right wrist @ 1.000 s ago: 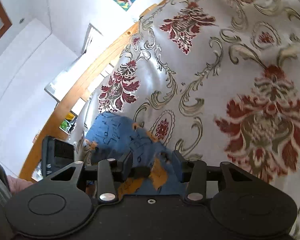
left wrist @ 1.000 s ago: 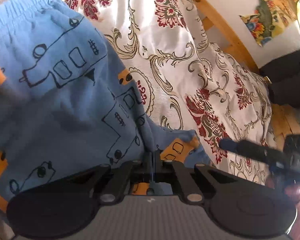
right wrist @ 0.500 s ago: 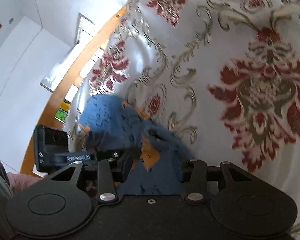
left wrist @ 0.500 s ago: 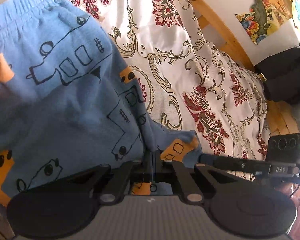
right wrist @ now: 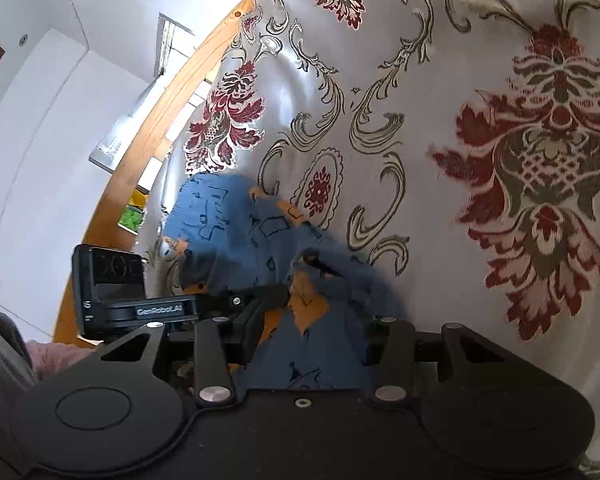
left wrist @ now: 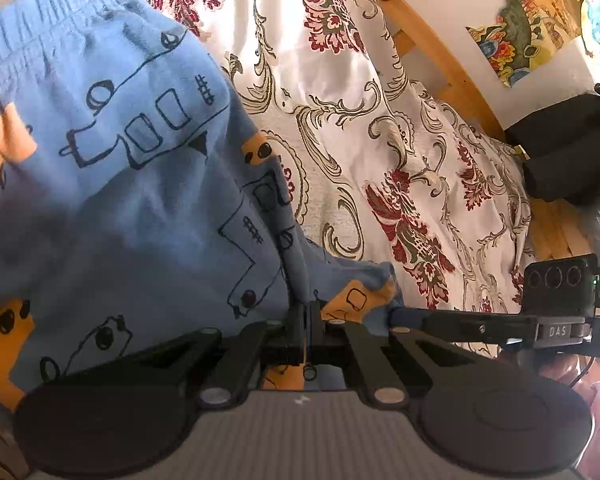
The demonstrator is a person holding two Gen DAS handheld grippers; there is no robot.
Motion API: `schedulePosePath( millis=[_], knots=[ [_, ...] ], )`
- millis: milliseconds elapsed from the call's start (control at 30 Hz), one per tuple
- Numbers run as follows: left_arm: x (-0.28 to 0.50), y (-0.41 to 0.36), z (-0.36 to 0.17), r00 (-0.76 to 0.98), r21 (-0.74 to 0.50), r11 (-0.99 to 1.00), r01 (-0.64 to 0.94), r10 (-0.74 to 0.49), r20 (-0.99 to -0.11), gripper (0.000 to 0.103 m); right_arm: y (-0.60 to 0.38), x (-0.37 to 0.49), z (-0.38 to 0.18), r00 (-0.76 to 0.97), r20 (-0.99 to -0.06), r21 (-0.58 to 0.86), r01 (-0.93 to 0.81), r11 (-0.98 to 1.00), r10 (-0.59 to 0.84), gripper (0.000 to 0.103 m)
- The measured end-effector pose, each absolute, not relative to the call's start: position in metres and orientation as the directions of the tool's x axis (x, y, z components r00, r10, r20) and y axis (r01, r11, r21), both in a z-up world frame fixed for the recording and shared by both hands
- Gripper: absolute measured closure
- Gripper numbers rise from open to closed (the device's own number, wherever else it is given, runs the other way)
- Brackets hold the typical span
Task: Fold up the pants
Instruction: 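Hold the waistband with the left gripper while the right gripper grasps the leg cuffs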
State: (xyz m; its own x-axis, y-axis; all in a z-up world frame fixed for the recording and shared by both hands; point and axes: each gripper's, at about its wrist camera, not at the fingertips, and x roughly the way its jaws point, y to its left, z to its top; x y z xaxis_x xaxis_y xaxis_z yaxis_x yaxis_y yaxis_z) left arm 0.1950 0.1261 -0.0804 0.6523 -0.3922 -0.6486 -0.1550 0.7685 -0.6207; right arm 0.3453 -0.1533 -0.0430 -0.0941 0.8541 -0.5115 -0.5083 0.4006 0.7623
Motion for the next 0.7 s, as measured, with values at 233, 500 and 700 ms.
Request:
schedulePosePath(
  millis=[233,500,700],
  knots=[
    [0.194,0.126,-0.081,0.651,-0.623,0.767,-0.154,-0.396,-0.648,0.102,-0.137,0.356,-0.031,-0.082,-0.482,0.761,-0.534,0.37,0.872,0.054],
    [0.192,0.126,-0.081,0.652,-0.621,0.771,-0.141,-0.4,-0.644,0.102,-0.131,0.364,-0.049,-0.097,-0.52,0.794,-0.422,0.438,0.849,0.052],
    [0.192,0.129,-0.082,0.65,-0.633,0.763,-0.127,-0.419,-0.635,0.101,-0.117,0.362,-0.049,-0.021,-0.589,0.74,-0.416,0.529,0.808,0.098]
  ],
)
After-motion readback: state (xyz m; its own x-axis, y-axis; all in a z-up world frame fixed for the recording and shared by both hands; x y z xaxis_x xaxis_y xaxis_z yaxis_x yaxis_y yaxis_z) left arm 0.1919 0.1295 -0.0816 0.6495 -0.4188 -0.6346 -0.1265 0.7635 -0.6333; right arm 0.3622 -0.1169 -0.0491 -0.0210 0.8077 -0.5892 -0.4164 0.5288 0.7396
